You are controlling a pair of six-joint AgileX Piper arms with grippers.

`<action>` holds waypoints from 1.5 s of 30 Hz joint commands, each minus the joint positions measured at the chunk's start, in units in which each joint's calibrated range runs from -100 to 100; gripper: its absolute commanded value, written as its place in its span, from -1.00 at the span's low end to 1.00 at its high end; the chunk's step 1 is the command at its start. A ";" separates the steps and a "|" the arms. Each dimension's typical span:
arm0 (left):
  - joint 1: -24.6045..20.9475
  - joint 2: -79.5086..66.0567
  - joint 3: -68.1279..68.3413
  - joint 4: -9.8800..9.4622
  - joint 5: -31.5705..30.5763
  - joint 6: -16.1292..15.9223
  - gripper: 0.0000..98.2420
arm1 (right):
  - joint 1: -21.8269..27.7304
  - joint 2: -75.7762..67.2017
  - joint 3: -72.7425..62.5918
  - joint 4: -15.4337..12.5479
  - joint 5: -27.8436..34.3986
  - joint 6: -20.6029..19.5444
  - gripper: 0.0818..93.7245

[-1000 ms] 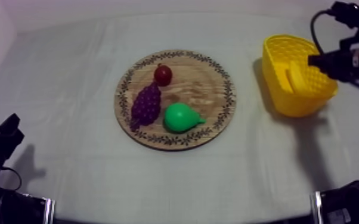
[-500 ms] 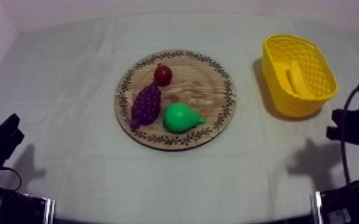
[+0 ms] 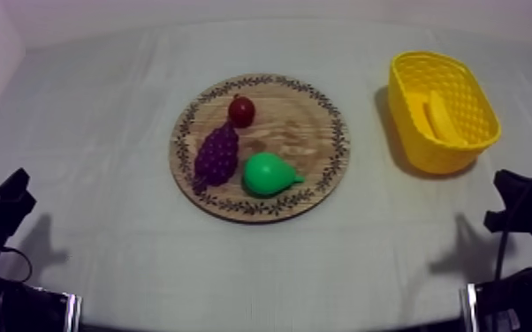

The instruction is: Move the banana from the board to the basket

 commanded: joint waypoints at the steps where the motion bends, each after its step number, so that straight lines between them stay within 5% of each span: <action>1: -0.01 -0.03 0.03 -0.01 -0.02 -0.01 -1.00 | 1.28 -1.14 0.24 -2.57 -0.29 2.72 -0.99; 13: -0.01 -0.03 0.03 -0.01 -0.02 -0.01 -1.00 | 3.51 -3.23 0.70 -5.08 -0.25 1.28 -0.99; 24: -0.01 -0.03 0.03 -0.01 -0.02 -0.01 -1.00 | 3.46 -3.26 2.01 -5.25 -6.39 7.77 -0.99; 45: -0.01 -0.03 0.03 -0.01 -0.02 -0.01 -1.00 | 3.45 -3.26 2.04 -5.26 -6.57 8.16 -0.99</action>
